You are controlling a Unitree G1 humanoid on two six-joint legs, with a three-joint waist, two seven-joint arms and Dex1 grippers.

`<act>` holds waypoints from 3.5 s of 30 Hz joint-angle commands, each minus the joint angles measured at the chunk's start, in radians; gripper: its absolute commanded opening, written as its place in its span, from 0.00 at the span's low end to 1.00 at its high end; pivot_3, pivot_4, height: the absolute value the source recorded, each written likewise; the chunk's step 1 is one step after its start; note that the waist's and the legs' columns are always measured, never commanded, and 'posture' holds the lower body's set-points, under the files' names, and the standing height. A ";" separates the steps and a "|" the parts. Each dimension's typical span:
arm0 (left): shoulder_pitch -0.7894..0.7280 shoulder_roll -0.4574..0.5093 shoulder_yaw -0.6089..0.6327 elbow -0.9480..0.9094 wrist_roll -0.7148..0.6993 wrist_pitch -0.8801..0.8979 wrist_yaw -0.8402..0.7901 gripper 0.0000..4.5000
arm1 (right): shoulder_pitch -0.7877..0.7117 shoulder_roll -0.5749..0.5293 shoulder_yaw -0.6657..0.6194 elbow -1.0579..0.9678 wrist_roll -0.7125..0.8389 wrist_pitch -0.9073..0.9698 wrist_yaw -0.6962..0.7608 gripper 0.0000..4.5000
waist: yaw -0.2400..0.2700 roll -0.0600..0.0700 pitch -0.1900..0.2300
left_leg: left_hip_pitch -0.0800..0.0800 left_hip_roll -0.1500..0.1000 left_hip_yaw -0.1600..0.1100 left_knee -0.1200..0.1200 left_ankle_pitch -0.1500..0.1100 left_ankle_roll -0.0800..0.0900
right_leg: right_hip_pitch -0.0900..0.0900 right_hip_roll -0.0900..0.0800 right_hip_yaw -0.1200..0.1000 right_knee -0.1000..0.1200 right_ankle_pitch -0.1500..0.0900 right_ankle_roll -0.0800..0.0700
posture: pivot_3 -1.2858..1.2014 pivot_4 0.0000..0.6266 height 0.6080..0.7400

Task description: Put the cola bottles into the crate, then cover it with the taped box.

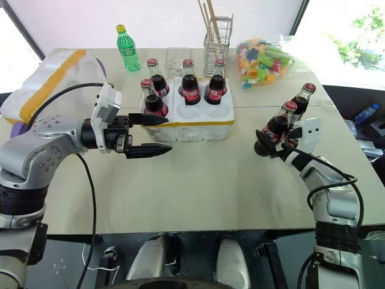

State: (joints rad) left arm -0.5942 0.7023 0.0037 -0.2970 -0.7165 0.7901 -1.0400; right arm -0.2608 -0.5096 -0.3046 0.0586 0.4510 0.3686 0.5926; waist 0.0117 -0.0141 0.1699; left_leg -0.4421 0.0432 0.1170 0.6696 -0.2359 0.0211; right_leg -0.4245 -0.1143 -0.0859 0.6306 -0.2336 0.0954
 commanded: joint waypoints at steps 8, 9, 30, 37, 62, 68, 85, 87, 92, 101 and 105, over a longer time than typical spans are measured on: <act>0.007 0.018 0.036 -0.024 -0.006 -0.017 0.005 1.00 | -0.117 -0.043 -0.070 -0.222 0.174 0.098 -0.003 0.63 | -0.003 0.004 0.003 | 0.000 0.000 0.000 -0.001 0.000 0.000 | -0.001 0.000 0.000 0.000 0.000 0.000 | 0.52 0.24 0.97; 0.011 0.022 0.042 -0.025 -0.007 -0.017 0.006 1.00 | -0.143 -0.042 -0.065 -0.244 0.197 0.120 -0.008 0.63 | -0.007 0.005 0.003 | 0.000 0.000 0.000 -0.001 0.000 -0.001 | -0.001 0.000 0.000 0.000 0.000 0.000 | 0.52 0.24 0.97; 0.168 0.120 0.236 -0.126 -0.077 0.021 0.116 1.00 | -0.635 0.256 0.317 0.186 -0.018 -0.013 0.042 0.63 | -0.025 0.007 0.005 | -0.002 0.000 0.001 -0.003 0.002 -0.003 | -0.003 -0.001 0.000 0.001 0.000 0.000 | 0.52 0.24 0.97; 0.188 0.112 0.235 -0.152 -0.098 0.024 0.160 1.00 | -0.604 0.315 0.387 0.223 -0.061 -0.004 0.112 0.63 | -0.029 0.007 0.005 | -0.002 0.000 0.002 -0.003 0.002 -0.003 | -0.003 -0.001 0.000 0.001 0.000 0.000 | 0.52 0.24 0.97; 0.149 0.082 0.165 -0.116 -0.083 -0.010 0.152 1.00 | -0.498 0.213 0.249 0.002 -0.141 0.150 0.011 0.99 | -0.020 0.006 0.004 | -0.001 0.004 0.002 -0.004 0.004 -0.007 | -0.003 0.000 0.000 0.000 0.000 0.000 | 0.52 0.24 0.97; 0.116 0.044 0.109 -0.092 -0.071 -0.020 0.140 1.00 | -0.245 0.021 0.029 -0.312 -0.063 0.314 -0.042 0.99 | -0.006 0.006 0.004 | -0.001 0.003 0.001 -0.004 0.003 -0.006 | -0.003 0.000 -0.001 0.000 0.000 0.000 | 0.52 0.24 0.97; -0.015 -0.054 -0.020 0.023 0.016 -0.088 0.069 1.00 | -0.104 -0.033 -0.143 -0.143 -0.133 0.189 -0.256 0.99 | -0.007 0.006 0.004 | 0.000 0.001 0.001 -0.004 0.001 -0.001 | -0.003 0.001 0.000 0.000 0.000 0.000 | 0.52 0.24 0.97; -0.019 -0.057 -0.018 0.027 0.019 -0.088 0.067 1.00 | -0.121 -0.037 -0.113 -0.095 -0.150 0.158 -0.250 0.99 | -0.008 0.006 0.004 | 0.000 0.001 0.001 -0.004 0.001 -0.001 | -0.003 0.001 0.000 0.000 0.000 0.000 | 0.52 0.24 0.97; -0.010 -0.055 -0.008 0.011 0.019 -0.083 0.077 1.00 | -0.204 -0.039 -0.077 0.085 -0.166 0.074 -0.240 0.99 | -0.007 0.006 0.004 | -0.001 0.001 0.001 -0.004 0.001 -0.001 | -0.003 0.001 0.000 0.000 0.000 0.000 | 0.52 0.24 0.97; 0.025 -0.040 0.025 -0.050 -0.012 -0.051 0.113 1.00 | -0.326 -0.048 -0.039 0.377 -0.197 -0.094 -0.215 0.93 | -0.007 0.006 0.004 | -0.001 0.001 0.001 -0.003 0.003 -0.006 | -0.002 0.001 0.000 0.000 0.000 0.000 | 0.52 0.24 0.97; 0.034 -0.033 0.039 -0.075 -0.034 -0.034 0.125 1.00 | -0.343 -0.049 -0.040 0.396 -0.181 -0.139 -0.186 0.62 | -0.004 0.006 0.004 | -0.001 0.001 0.001 -0.003 0.004 -0.006 | -0.002 0.001 0.000 0.000 0.000 0.000 | 0.52 0.24 0.97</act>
State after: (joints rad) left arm -0.5554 0.6619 0.0116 -0.3311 -0.7292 0.7571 -0.9190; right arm -0.5842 -0.5369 -0.3232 0.4720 0.2580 0.2662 0.3963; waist 0.0076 -0.0078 0.1741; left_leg -0.4427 0.0441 0.1180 0.6663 -0.2323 0.0153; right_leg -0.4266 -0.1133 -0.0862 0.6305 -0.2335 0.0951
